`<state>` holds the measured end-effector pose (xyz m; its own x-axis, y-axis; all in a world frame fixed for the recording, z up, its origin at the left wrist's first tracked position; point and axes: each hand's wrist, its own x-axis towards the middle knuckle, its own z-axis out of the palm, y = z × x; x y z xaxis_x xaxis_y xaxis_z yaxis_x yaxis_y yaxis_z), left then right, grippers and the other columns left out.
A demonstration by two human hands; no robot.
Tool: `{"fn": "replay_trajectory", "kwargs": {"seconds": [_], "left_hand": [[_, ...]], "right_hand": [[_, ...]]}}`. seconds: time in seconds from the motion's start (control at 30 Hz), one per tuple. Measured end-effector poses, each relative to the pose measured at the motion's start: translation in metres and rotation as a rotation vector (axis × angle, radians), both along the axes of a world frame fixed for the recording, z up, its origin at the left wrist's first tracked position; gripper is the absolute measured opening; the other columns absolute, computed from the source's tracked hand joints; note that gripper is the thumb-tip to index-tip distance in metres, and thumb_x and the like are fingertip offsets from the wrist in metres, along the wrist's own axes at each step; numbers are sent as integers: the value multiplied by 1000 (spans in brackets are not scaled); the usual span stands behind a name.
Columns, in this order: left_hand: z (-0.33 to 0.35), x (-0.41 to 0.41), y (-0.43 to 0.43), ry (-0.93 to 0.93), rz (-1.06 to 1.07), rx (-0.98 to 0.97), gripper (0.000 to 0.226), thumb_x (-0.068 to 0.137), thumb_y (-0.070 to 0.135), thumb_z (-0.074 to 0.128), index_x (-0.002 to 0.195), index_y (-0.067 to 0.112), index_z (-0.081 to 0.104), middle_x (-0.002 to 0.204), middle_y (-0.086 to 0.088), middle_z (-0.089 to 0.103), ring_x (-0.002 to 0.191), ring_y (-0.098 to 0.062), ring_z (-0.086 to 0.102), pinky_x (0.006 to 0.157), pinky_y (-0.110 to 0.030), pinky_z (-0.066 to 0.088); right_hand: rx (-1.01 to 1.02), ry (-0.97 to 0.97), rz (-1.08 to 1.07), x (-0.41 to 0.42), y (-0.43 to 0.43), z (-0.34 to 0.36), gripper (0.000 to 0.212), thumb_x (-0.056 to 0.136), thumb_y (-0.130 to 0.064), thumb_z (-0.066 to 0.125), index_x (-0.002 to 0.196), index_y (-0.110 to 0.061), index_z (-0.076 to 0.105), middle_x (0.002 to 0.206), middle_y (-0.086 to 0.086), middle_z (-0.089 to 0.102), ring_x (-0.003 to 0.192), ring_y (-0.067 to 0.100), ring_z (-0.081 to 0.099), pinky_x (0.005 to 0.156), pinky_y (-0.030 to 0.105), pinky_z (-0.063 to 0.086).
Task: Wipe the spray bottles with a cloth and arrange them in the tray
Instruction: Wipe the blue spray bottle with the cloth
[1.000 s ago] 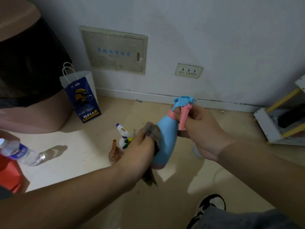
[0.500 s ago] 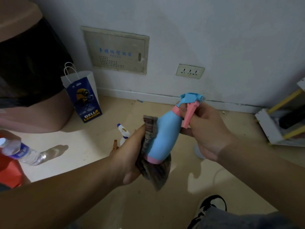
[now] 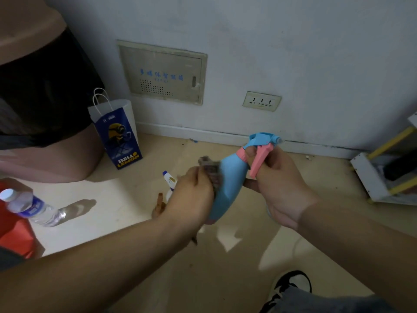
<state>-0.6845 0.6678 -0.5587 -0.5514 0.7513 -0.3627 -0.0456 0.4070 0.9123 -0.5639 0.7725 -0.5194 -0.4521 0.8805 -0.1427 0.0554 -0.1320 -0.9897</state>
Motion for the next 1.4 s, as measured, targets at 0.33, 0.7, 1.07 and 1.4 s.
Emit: {"fn": "replay_trajectory", "kwargs": {"seconds": [0.33,0.7,1.07,1.4], "left_hand": [[-1,-20,-2,492,-514,325,57,94,56,63,146,47,42,131,16,63,121,-7,61,100,-43,53],[1,-16,-1,536,-434,147,49,80,60,66,120,34,51,105,12,69,95,-11,68,81,-42,58],[1,-25,-1,1150,-490,35,60,86,65,33,119,19,55,102,-1,59,88,-27,57,69,-42,49],[4,-8,-7,800,-316,158,47,98,60,17,113,32,52,94,11,61,83,-14,58,70,-37,45]], "right_hand": [[-34,-88,25,2,-10,-6,11,100,-15,62,99,-17,73,96,8,77,89,20,75,72,29,59],[-144,-60,329,17,2,4,17,93,-3,64,102,-12,75,95,-1,78,85,8,73,71,26,59],[45,-354,395,21,9,23,58,105,-49,44,92,2,67,64,16,60,48,25,45,47,32,38],[29,-348,367,12,-19,10,50,107,-36,45,80,1,63,59,11,58,46,23,49,44,30,41]]}}
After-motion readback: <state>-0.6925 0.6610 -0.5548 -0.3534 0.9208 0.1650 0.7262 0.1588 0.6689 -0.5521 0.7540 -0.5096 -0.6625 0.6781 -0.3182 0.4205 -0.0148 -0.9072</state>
